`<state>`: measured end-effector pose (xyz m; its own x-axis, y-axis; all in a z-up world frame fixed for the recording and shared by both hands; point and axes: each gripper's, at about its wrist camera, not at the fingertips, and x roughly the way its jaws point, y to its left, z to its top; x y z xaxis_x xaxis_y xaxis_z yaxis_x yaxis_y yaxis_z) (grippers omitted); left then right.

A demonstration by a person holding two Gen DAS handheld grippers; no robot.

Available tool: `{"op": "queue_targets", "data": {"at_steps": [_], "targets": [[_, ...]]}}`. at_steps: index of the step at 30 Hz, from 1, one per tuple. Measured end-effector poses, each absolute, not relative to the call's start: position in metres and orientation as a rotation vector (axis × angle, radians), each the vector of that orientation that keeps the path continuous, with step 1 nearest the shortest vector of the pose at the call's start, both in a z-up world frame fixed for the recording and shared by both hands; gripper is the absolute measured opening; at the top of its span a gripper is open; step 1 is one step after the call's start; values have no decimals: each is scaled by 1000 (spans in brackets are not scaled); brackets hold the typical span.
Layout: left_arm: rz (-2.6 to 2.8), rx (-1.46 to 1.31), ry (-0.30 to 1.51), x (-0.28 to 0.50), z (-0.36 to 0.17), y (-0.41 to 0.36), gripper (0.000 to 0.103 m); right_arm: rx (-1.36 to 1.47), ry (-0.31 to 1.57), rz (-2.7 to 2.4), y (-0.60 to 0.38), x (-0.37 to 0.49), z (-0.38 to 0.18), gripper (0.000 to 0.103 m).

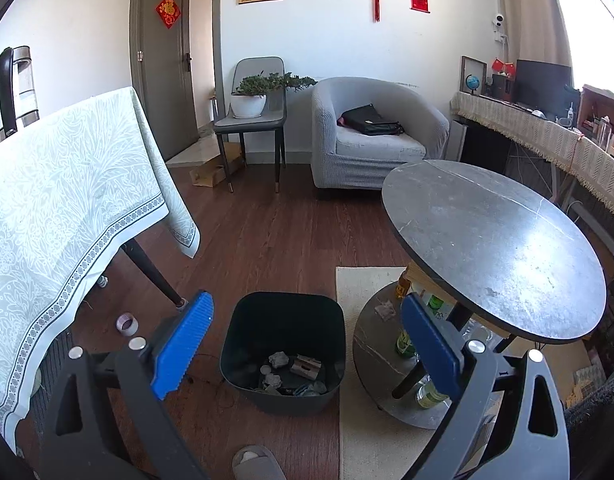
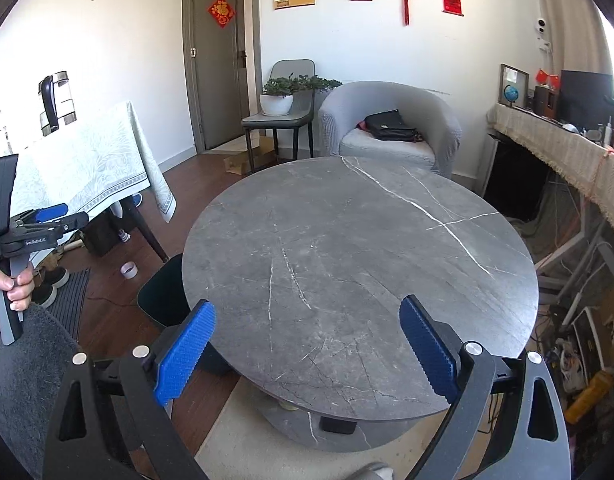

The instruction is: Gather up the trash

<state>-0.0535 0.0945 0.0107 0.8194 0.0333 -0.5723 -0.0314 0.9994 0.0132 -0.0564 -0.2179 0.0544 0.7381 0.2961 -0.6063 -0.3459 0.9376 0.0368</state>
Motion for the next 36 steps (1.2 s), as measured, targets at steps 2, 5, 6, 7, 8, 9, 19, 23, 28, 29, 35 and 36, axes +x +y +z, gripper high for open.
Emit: {"op": "queue_targets", "data": {"at_steps": [2,5,6,7,8,9,19,23,28,29,35,36], "targets": [[35,9,614,-53,10,93,97,-77,654,356,-219,-56,54,94],[31,11,614,-54,10,94,97,-64,650,356,-221,-57,55,94],[29,10,615,-54,10,94,97,-59,650,356,-221,-57,55,94],[27,8,616,-54,10,94,97,-55,649,356,-222,-57,55,94],[23,7,616,-54,10,94,97,-53,648,357,-222,-56,55,94],[21,6,616,-54,10,93,97,-51,647,357,-223,-57,56,94],[9,-6,621,-54,11,94,97,-45,646,356,-224,-58,57,94],[12,-5,623,-54,11,94,97,-42,646,356,-224,-58,56,94],[10,-24,625,-53,11,98,97,-39,645,356,-224,-58,57,94],[9,-28,625,-53,10,100,97,-37,646,356,-224,-57,57,94],[4,-57,627,-51,10,106,97,-35,647,355,-223,-58,58,95],[3,-60,627,-51,11,106,97,-34,647,354,-223,-58,58,95]]}}
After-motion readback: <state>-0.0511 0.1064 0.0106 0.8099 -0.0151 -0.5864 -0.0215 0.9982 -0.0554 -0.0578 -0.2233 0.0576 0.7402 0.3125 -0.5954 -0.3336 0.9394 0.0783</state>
